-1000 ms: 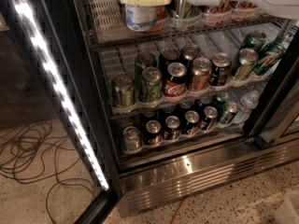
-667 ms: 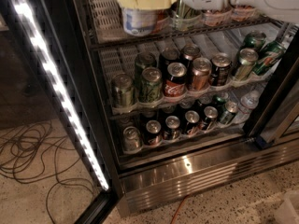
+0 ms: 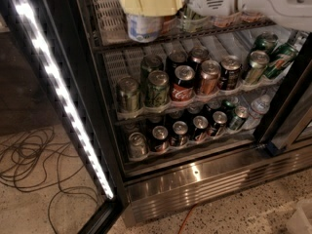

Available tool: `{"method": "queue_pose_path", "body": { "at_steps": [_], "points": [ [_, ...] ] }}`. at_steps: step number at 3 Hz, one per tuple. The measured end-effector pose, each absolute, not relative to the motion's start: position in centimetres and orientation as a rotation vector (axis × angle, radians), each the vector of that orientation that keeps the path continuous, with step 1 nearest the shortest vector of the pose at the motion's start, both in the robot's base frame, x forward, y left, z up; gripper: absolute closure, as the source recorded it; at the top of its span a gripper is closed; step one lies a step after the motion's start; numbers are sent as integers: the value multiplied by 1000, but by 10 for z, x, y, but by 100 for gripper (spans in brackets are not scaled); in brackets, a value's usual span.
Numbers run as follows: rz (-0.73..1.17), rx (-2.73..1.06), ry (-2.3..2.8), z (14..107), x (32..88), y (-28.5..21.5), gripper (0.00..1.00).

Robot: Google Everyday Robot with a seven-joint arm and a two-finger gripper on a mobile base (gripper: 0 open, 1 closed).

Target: Pick blue plastic bottle from top shelf of fridge

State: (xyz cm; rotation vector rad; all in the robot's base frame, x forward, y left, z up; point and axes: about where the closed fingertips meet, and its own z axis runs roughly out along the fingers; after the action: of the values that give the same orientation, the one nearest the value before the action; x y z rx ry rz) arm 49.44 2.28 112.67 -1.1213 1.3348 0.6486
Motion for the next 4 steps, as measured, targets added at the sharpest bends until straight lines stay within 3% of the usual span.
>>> {"method": "queue_pose_path", "body": {
  "at_steps": [4],
  "points": [
    [678, -1123, 1346, 1112, 482, 27, 100]
  ]
}}
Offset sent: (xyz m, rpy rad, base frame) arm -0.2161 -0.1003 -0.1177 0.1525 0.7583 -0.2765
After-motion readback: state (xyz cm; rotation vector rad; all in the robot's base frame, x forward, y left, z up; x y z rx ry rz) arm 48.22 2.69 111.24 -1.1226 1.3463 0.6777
